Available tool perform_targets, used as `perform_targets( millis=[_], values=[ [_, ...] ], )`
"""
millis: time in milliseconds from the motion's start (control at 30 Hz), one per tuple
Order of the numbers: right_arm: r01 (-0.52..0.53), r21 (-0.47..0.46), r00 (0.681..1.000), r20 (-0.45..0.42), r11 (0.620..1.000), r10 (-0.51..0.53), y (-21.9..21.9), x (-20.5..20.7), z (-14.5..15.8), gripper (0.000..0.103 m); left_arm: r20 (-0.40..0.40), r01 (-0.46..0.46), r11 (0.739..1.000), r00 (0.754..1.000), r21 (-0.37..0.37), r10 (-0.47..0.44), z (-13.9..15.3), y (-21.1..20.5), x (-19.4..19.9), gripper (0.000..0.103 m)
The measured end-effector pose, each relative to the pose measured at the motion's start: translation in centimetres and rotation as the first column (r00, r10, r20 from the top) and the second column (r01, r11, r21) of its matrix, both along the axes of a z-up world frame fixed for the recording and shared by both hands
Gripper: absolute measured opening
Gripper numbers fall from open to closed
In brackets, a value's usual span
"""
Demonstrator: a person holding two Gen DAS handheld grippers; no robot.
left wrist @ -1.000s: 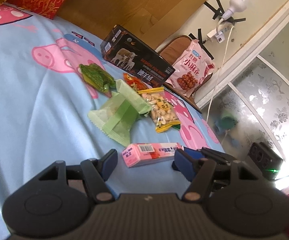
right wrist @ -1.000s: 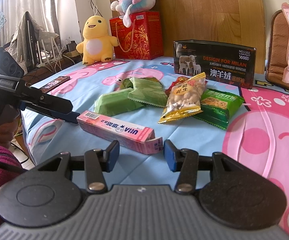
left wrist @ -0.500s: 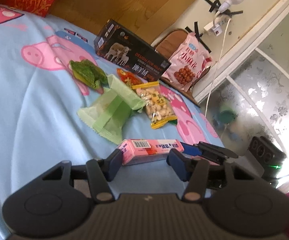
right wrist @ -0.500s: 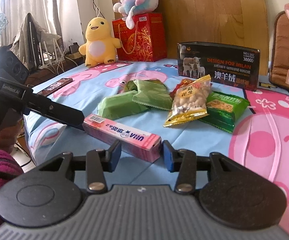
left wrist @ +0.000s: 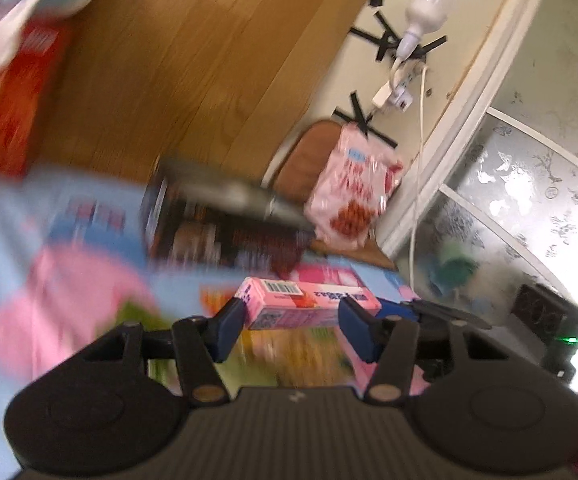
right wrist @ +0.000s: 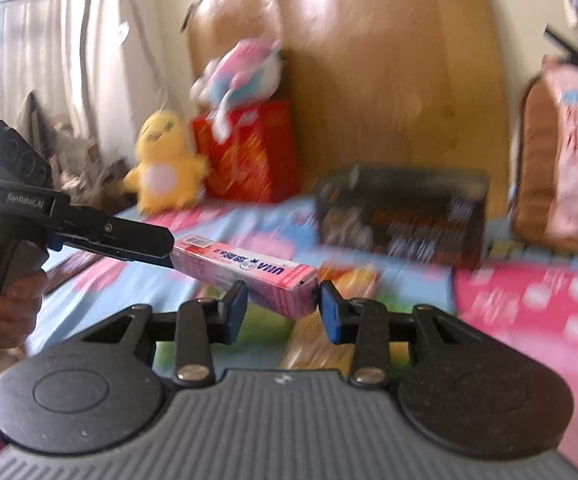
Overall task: Organize snacks
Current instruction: 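Lower the pink candy stick into the black box and open the left gripper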
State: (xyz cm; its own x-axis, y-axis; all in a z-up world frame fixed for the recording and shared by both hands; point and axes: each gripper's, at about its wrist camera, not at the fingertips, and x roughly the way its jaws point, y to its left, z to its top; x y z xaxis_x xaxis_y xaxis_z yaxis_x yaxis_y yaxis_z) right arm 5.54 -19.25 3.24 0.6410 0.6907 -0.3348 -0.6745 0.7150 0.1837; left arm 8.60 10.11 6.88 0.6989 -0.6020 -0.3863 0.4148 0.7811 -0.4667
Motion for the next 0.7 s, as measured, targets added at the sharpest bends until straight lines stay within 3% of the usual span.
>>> perform_targets(
  millis=[200, 233, 267, 367, 467, 567, 700],
  values=[
    [0.130, 0.005, 0.985, 0.114, 0.992, -0.129, 0.7, 9.1, 3.7, 0.044, 0.062, -0.079, 0.996, 0.995, 0.049, 0.076, 2.7, -2.3, 10.4, 0.064],
    [0.159, 0.013, 0.982, 0.101, 0.987, -0.159, 1.0, 10.9, 3.8, 0.053, 0.054, -0.104, 0.992, 0.993, 0.065, 0.101, 2.4, -2.5, 11.4, 0.063],
    [0.189, 0.012, 0.979, 0.080, 0.982, -0.189, 1.1, 12.5, 3.7, 0.055, 0.043, -0.128, 0.989, 0.991, 0.068, 0.125, 2.1, -2.4, 11.7, 0.062],
    [0.255, 0.028, 0.967, -0.008, 0.966, -0.255, 0.1, 14.1, 2.6, 0.055, 0.031, -0.123, 0.992, 0.992, -0.023, 0.124, 0.6, -0.2, 9.1, 0.062],
    [0.232, 0.139, 0.972, -0.079, 0.963, -0.223, -2.6, 11.3, 0.8, 0.055, 0.025, -0.148, 0.988, 0.989, -0.042, 0.149, -0.9, 1.9, 6.1, 0.063],
    [0.239, 0.147, 0.967, -0.123, 0.960, -0.222, -3.4, 8.6, -1.4, 0.055, -0.044, -0.185, 0.979, 0.982, -0.083, 0.182, -3.0, 4.1, 4.1, 0.063],
    [0.222, 0.137, 0.957, -0.221, 0.965, -0.189, -2.3, 7.7, -2.9, 0.055, -0.122, -0.282, 0.954, 0.955, -0.102, 0.269, -5.4, 6.7, 2.1, 0.063]
  ],
)
